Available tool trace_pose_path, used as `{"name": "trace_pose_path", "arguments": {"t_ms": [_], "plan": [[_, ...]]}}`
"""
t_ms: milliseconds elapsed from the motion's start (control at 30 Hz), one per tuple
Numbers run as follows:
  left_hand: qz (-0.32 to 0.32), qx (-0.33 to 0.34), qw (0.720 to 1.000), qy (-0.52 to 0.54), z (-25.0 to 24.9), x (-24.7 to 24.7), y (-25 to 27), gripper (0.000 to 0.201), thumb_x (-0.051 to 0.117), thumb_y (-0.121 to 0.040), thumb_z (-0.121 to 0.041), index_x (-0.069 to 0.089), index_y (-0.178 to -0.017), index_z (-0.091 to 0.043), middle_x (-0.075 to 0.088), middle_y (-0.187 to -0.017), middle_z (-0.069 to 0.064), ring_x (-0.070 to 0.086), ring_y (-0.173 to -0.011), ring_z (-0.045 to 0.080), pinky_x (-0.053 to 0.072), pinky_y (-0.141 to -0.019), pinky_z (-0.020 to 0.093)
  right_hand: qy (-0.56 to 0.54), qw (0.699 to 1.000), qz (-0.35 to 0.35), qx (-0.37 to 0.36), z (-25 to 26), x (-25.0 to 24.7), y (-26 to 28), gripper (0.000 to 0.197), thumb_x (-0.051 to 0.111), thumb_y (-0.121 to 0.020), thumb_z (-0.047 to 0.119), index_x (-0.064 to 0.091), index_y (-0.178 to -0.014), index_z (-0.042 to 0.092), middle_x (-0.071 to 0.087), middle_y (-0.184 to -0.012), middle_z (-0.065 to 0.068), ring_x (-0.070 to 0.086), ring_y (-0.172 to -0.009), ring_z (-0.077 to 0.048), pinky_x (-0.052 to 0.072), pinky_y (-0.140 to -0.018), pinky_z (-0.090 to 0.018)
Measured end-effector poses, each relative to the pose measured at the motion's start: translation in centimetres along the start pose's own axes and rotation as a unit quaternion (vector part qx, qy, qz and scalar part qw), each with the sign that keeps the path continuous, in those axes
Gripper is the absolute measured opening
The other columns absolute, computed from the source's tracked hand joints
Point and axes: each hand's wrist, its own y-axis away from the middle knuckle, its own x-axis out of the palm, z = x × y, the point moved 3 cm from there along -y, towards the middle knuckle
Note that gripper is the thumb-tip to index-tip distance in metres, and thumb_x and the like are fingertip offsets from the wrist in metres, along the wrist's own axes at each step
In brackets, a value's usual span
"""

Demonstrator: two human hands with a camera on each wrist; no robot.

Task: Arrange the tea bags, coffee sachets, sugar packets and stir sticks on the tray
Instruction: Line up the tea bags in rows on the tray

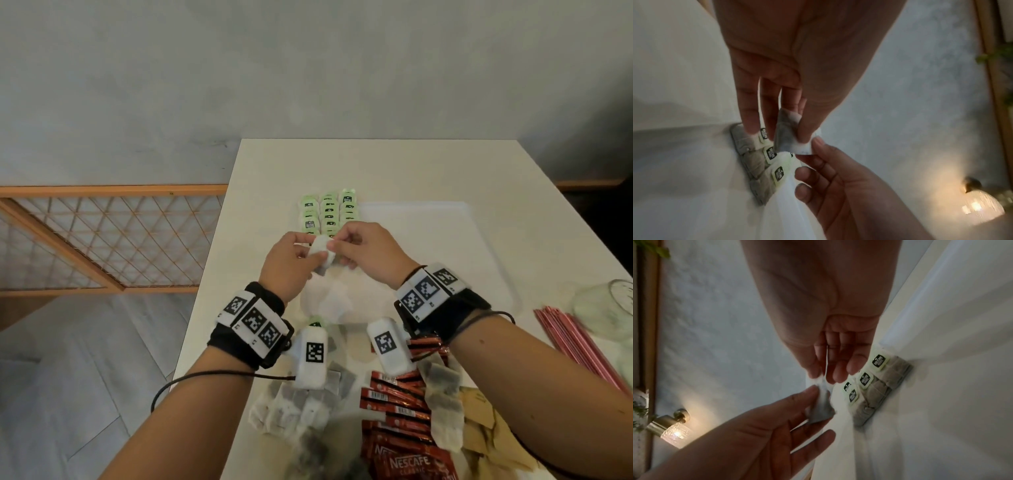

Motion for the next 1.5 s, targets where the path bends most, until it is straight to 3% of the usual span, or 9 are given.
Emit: {"name": "trace_pose_path", "arguments": {"t_ms": [100, 267, 433, 567, 700, 833, 1167, 1333, 1500], "plan": [[-0.058, 0.057, 0.990, -0.111, -0.8, 0.6, 0.7, 0.041, 0.079, -0.076, -0.030, 0.051, -0.104, -0.020, 0.060, -0.098, -0.005, 0.058, -0.087, 0.014, 0.048, -0.075, 0.027, -0.029, 0.999, -0.037, 0.027, -0.1, -1.0, 1.1, 0.013, 0.064, -0.092, 0.014, 0.058, -0.083, 0.007, 0.066, -0.068, -0.010, 0.064, -0.054, -0.013, 0.054, -0.056, -0.027], [0.003, 0.104, 0.971, -0.215, -1.7, 3.6, 2.8, 0.045, 0.070, -0.077, -0.057, 0.054, -0.101, -0.022, 0.061, -0.101, -0.008, 0.060, -0.089, 0.015, 0.051, -0.077, 0.037, 0.005, 0.998, -0.058, 0.034, -0.1, -1.7, 2.4, 0.016, 0.064, -0.087, 0.020, 0.057, -0.084, 0.005, 0.072, -0.076, -0.012, 0.071, -0.068, -0.023, 0.058, -0.073, -0.041], [-0.009, 0.104, 0.965, -0.241, -1.2, 4.4, 3.0, 0.024, 0.052, -0.095, -0.035, 0.059, -0.093, -0.013, 0.066, -0.091, 0.002, 0.062, -0.082, 0.025, 0.051, -0.072, 0.038, -0.048, 0.997, -0.030, 0.044, -0.4, -1.7, 4.1, 0.029, 0.069, -0.089, 0.031, 0.059, -0.086, 0.005, 0.072, -0.079, -0.011, 0.070, -0.066, -0.024, 0.060, -0.066, -0.036], [0.002, 0.085, 0.980, -0.182, 0.1, 4.2, 2.4, 0.028, 0.058, -0.094, -0.032, 0.065, -0.084, -0.008, 0.069, -0.080, 0.005, 0.062, -0.078, 0.024, 0.047, -0.071, 0.036, -0.038, 0.997, -0.043, 0.049, -2.3, -2.4, 4.2, 0.016, 0.067, -0.090, 0.019, 0.060, -0.101, 0.008, 0.060, -0.089, -0.006, 0.062, -0.061, -0.016, 0.059, -0.062, -0.032], [0.036, 0.064, 0.984, -0.160, 0.8, 4.1, 2.0, 0.024, 0.063, -0.092, -0.030, 0.068, -0.077, -0.012, 0.068, -0.075, 0.002, 0.061, -0.073, 0.017, 0.045, -0.069, 0.030, -0.021, 0.998, 0.002, 0.062, -3.8, -2.3, 3.5, 0.007, 0.065, -0.092, 0.011, 0.064, -0.095, 0.006, 0.060, -0.085, -0.005, 0.062, -0.064, -0.016, 0.060, -0.068, -0.034], [0.040, 0.011, 0.995, -0.093, 1.1, 3.2, 1.0, 0.011, 0.064, -0.090, -0.024, 0.072, -0.083, -0.023, 0.070, -0.081, -0.005, 0.063, -0.072, 0.014, 0.047, -0.074, 0.023, 0.023, 0.995, -0.013, 0.093, -5.5, -2.5, 1.8, 0.006, 0.064, -0.092, 0.009, 0.064, -0.096, 0.004, 0.063, -0.074, -0.005, 0.065, -0.061, -0.015, 0.059, -0.062, -0.027], [0.008, -0.013, 0.998, -0.060, 1.6, 0.7, -1.4, 0.014, 0.059, -0.089, -0.017, 0.072, -0.087, -0.012, 0.072, -0.088, -0.007, 0.064, -0.071, 0.014, 0.041, -0.061, 0.019, 0.047, 0.991, -0.082, 0.091, -6.3, -2.5, -2.0, 0.001, 0.062, -0.092, 0.005, 0.061, -0.091, 0.004, 0.062, -0.075, -0.006, 0.062, -0.057, -0.016, 0.056, -0.053, -0.020], [0.017, 0.014, 0.997, -0.075, 0.7, 1.0, -0.7, 0.009, 0.063, -0.088, -0.016, 0.071, -0.089, -0.019, 0.072, -0.087, -0.003, 0.064, -0.075, 0.015, 0.047, -0.071, 0.023, 0.047, 0.993, -0.061, 0.090, -5.4, -3.6, -1.0, 0.017, 0.068, -0.089, 0.012, 0.062, -0.103, 0.007, 0.066, -0.079, -0.005, 0.065, -0.064, -0.019, 0.059, -0.062, -0.026], [0.068, 0.097, 0.979, -0.169, -1.3, 3.4, 2.1, 0.006, 0.065, -0.089, -0.023, 0.067, -0.092, -0.027, 0.066, -0.086, -0.012, 0.061, -0.077, 0.005, 0.047, -0.072, 0.023, 0.076, 0.993, -0.029, 0.083, -4.9, -7.7, 4.0, 0.025, 0.073, -0.086, 0.020, 0.064, -0.108, 0.014, 0.068, -0.088, -0.004, 0.068, -0.076, -0.021, 0.060, -0.074, -0.031]]}}
